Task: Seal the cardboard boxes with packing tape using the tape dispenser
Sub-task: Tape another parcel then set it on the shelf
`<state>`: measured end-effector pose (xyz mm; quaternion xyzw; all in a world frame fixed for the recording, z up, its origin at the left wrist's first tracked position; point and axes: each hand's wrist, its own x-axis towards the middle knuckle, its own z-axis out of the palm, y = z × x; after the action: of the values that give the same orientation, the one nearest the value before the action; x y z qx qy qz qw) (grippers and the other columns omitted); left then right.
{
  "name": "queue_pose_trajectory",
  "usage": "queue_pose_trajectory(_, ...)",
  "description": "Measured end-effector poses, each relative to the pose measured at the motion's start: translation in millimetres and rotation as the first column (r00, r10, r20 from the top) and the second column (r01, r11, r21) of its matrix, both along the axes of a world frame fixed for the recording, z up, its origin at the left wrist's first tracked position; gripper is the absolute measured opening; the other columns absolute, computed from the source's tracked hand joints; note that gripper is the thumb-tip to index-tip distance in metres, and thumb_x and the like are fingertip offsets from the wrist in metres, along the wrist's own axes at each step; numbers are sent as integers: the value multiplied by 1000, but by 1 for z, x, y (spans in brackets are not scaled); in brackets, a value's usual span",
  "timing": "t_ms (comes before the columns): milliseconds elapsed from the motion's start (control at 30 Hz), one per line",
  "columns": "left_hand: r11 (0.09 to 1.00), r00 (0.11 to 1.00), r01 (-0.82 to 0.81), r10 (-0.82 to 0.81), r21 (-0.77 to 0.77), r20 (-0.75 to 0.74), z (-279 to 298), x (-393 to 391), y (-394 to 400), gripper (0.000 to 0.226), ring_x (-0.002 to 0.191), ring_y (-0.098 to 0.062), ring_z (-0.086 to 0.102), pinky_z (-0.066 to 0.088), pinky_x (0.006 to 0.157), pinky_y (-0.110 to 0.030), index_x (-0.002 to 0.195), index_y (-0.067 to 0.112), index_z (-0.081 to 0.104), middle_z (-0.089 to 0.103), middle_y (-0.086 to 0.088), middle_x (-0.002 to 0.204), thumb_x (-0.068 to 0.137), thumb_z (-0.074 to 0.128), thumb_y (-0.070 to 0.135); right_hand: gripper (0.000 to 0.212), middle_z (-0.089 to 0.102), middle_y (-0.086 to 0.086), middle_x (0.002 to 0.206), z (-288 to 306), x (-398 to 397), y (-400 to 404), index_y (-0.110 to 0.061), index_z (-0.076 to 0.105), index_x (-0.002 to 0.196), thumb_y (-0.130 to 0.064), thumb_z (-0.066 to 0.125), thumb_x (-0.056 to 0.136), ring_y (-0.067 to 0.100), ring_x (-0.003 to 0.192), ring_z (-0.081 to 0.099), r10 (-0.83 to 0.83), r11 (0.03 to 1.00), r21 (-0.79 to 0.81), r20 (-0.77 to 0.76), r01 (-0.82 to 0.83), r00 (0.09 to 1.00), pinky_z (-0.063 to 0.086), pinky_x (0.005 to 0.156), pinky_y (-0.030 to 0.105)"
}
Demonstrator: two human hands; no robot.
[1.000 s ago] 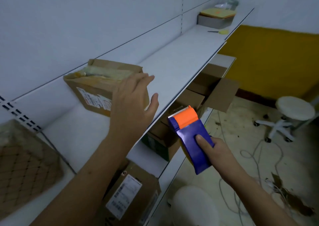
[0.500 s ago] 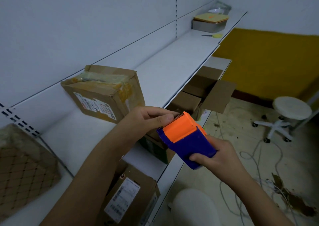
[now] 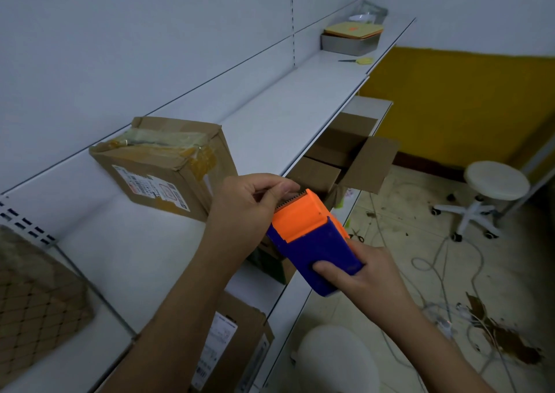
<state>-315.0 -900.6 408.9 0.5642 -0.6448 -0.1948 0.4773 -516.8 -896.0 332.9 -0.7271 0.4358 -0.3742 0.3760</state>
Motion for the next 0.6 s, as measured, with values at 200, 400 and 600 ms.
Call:
queue_pose_trajectory(200, 990, 991, -129, 126, -59, -48, 19, 11, -5, 18, 72, -19, 71, 59, 68, -34, 90, 23, 75, 75, 15, 78, 97, 62, 12, 69, 69, -8, 70, -14, -3, 3, -25, 66, 88, -88, 52, 63, 5, 67, 66, -76, 997, 29, -26, 76, 997, 54, 56, 25)
queue_pose_trajectory(400, 972, 984, -180, 177, -148, -34, 42, 31, 2, 14, 81, -12, 72, 55, 81, -20, 96, 20, 76, 76, 15, 84, 96, 63, 16, 64, 67, -2, 63, -43, -9, 13, -19, 66, 75, -82, 58, 66, 10, 56, 63, -204, 958, 198, -37, 207, 978, 47, 49, 23)
queue_pose_trajectory(600, 859, 845, -34, 297, -510, 444, 2, 11, 20, 29, 102, -17, 66, 51, 95, -28, 112, 2, 73, 74, -9, 109, 100, 50, 16, 60, 65, -7, 64, -36, 11, 1, -18, 65, 86, -73, 46, 71, 2, 59, 61, -316, 929, 180, -72, 324, 946, 40, 47, 13)
